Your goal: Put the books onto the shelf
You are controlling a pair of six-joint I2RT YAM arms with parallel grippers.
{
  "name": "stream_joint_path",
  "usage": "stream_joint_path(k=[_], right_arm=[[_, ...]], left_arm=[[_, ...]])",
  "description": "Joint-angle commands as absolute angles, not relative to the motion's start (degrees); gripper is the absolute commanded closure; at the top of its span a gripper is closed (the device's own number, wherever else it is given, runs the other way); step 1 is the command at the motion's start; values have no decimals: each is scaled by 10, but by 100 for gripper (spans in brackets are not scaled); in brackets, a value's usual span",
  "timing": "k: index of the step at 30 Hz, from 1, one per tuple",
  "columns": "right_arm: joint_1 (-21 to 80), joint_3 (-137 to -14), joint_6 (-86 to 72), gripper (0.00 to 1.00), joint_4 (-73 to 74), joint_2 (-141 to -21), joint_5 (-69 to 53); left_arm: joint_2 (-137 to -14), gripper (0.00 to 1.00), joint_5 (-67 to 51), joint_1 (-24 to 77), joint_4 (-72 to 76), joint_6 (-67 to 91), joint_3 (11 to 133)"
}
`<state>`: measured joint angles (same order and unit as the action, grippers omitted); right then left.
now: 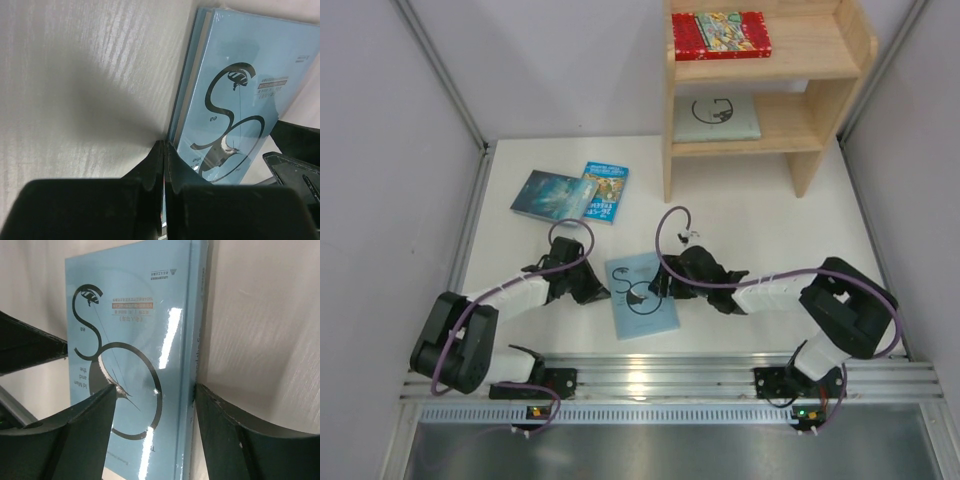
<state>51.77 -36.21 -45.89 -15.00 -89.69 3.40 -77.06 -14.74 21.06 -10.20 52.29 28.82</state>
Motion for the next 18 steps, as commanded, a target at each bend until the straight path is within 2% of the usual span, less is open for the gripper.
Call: stream_joint_path(k=[1, 3, 7, 13, 18], right_arm=[[505, -352, -520, 37, -329, -866, -98], [509, -343, -538, 37, -352, -863, -115], [509, -289, -582, 41, -490, -857, -149], [508, -253, -575, 51, -530, -834, -152], [504, -222, -584, 53, -605, -828, -167]], left_arm=[[-809, 100, -163, 225, -67, 535, 258], [-804, 100, -162, 228, -61, 542, 254], [-803, 100, -160, 231, -60, 544, 255], [-802, 100, -157, 235, -50, 553, 245], [-801, 100, -158, 241, -47, 559, 242]])
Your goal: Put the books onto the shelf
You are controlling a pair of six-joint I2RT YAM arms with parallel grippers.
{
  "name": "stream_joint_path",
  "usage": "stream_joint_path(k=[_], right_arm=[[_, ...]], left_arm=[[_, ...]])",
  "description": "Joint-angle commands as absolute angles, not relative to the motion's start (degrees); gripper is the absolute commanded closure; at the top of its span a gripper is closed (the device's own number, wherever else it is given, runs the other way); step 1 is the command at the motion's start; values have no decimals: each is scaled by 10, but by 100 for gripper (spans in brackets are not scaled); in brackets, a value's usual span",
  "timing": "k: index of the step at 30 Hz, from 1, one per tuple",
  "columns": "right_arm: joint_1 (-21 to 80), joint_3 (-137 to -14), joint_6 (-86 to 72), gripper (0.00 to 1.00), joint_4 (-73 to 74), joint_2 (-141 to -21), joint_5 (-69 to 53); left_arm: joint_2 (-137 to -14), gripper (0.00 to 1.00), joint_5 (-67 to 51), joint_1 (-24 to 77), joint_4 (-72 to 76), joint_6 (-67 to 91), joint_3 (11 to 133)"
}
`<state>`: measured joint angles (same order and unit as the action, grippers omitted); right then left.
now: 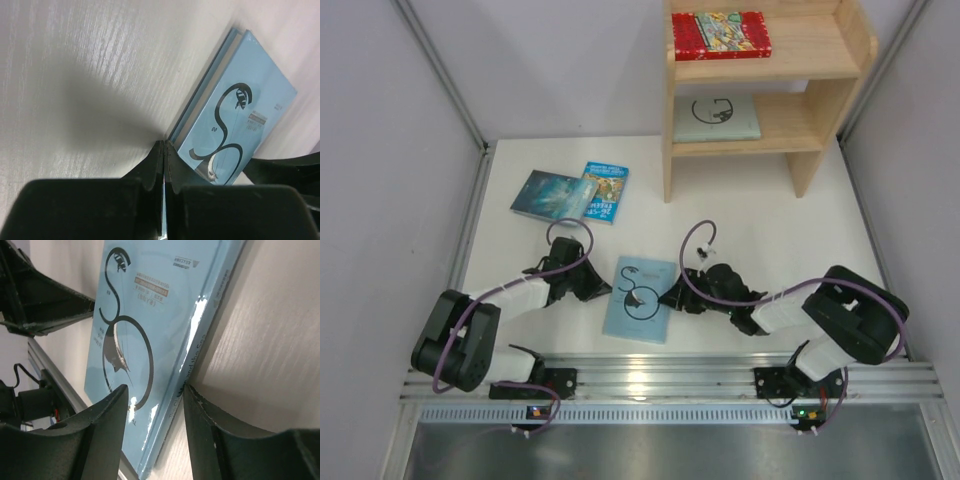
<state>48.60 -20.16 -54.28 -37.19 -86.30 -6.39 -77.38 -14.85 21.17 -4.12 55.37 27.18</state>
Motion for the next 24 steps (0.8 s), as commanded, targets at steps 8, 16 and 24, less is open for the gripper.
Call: stream_joint_path(k=[8, 16, 24], right_arm=[[492, -198, -624, 52, -691, -822, -132], [490, -200, -649, 50, -696, -865, -84], [491, -254, -585, 60, -347, -813, -26]], left_arm=[[-778, 100, -178, 249, -32, 577, 234], [-756, 100, -209, 255, -25, 601, 234], [-749, 100, -179, 259, -66, 585, 260]])
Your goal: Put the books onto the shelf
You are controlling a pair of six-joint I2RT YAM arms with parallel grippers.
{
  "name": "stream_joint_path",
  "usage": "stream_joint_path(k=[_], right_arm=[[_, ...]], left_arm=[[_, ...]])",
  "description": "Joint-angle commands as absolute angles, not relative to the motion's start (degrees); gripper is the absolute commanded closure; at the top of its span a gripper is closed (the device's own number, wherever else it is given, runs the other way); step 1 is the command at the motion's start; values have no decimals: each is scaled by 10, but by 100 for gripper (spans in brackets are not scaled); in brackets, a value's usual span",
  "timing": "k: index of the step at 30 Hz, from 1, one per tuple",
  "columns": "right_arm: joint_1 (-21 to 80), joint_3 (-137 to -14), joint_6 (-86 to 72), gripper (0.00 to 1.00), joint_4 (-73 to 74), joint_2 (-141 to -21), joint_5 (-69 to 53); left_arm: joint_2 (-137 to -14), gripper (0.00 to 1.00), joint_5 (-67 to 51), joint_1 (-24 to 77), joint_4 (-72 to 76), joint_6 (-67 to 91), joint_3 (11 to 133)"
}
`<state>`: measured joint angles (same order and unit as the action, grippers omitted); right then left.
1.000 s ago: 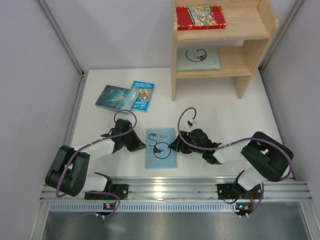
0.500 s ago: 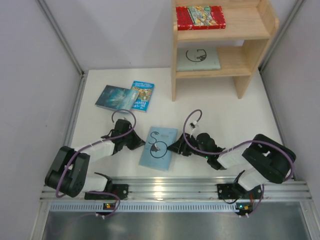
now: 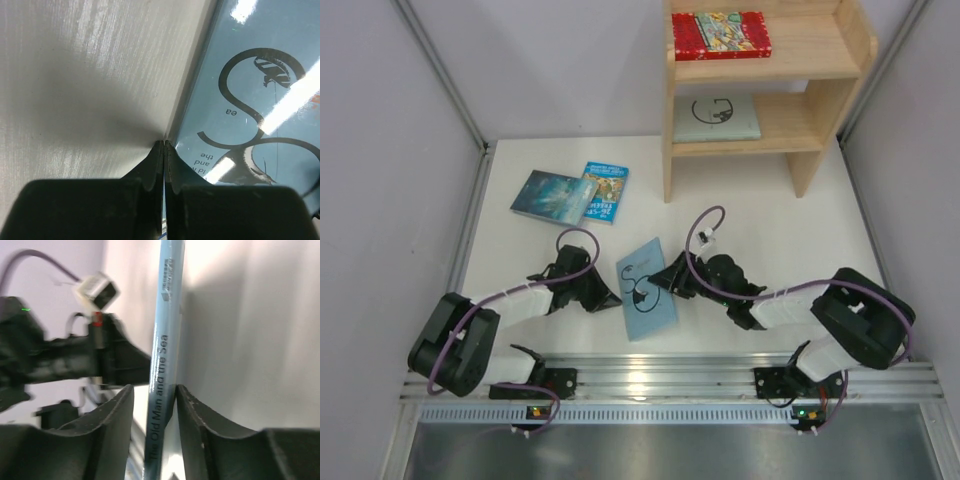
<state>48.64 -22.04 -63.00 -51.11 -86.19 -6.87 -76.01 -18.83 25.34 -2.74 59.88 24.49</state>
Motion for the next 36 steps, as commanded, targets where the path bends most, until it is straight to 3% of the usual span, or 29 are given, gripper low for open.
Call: stream_joint_path(k=[1, 4, 8, 16, 17, 19, 22, 24, 25, 26, 28, 36], right_arm=[[491, -259, -568, 60, -308, -799, -16], [491, -293, -506, 67, -193, -763, 13], [491, -314, -469, 100, -178, -767, -16], [480, -276, -524, 100, -252, -744, -33], [476, -276, -529, 100, -251, -730, -32], [465, -281, -539, 100, -219, -673, -5], [434, -294, -552, 100, -154, -572, 59], [405, -302, -562, 100, -121, -499, 84], [395, -308, -563, 100, -113, -479, 107], [375, -329, -562, 100, -100, -462, 119], [350, -355, -557, 100, -64, -436, 168], [264, -514, -584, 100, -52, -511, 235]], left_arm=[[-748, 100, -174, 259, -73, 582, 264], [-752, 100, -164, 259, -74, 579, 268], [-769, 100, -169, 260, -65, 577, 272], [-742, 100, -150, 259, -132, 522, 328], [-731, 93, -136, 258, -153, 514, 344], [-709, 67, -90, 258, -217, 502, 400], [-666, 40, -46, 258, -300, 483, 489], [-644, 31, -13, 258, -335, 476, 551], [-637, 14, -7, 257, -339, 475, 566], [-625, 8, -5, 257, -342, 475, 580], [-607, 2, -6, 257, -336, 475, 603], [-567, 2, -82, 257, -268, 519, 558]])
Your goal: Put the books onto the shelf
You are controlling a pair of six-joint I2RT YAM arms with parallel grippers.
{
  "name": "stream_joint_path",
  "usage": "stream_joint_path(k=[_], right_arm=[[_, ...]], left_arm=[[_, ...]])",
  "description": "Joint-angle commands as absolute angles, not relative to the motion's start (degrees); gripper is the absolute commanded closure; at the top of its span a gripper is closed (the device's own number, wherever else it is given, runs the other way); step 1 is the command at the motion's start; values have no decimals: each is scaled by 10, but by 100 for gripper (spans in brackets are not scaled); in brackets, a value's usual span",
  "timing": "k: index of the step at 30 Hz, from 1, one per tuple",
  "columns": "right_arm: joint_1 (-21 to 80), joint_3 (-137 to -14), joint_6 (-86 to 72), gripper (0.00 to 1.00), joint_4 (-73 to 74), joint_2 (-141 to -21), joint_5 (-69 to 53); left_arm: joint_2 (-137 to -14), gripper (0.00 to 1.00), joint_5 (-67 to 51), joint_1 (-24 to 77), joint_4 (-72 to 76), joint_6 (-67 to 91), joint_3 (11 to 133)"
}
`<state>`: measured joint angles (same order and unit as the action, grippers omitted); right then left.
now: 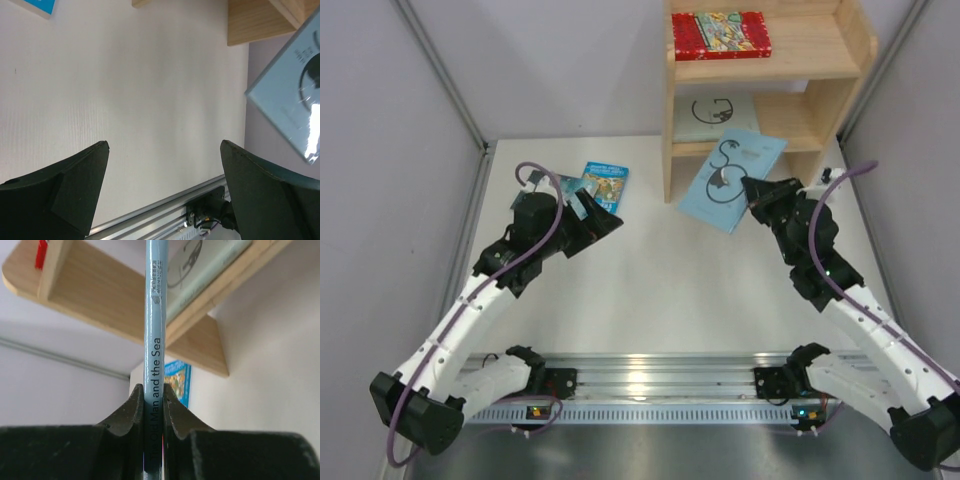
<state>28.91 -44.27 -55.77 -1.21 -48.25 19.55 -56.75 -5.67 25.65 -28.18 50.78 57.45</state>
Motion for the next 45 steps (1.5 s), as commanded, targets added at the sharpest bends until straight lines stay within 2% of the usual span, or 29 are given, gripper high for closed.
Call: stream_joint_path(k=[1, 7, 13, 16, 22, 27, 37, 45], right_arm=[[259, -526, -593, 100, -56, -522, 249], [229, -625, -605, 100, -91, -599, 308], [217, -656, -630, 100, -121, -666, 358], [215, -637, -640, 100, -229, -707, 383], [224, -669, -693, 100, -312, -802, 404], [225, -701, -662, 100, -377, -876, 434], [218, -756, -689, 100, -403, -956, 437], [240, -804, -665, 100, -396, -1000, 389]], left_arm=[[-566, 2, -90, 257, -268, 519, 556], [-539, 2, -135, 257, -273, 529, 522], [-512, 2, -118, 258, -295, 511, 515], [-505, 2, -122, 258, -297, 515, 517], [-501, 3, -139, 258, -287, 517, 514], [-500, 3, -132, 258, -304, 502, 531], [-504, 3, -127, 258, -314, 494, 547], [-504, 3, -120, 258, -308, 497, 541]])
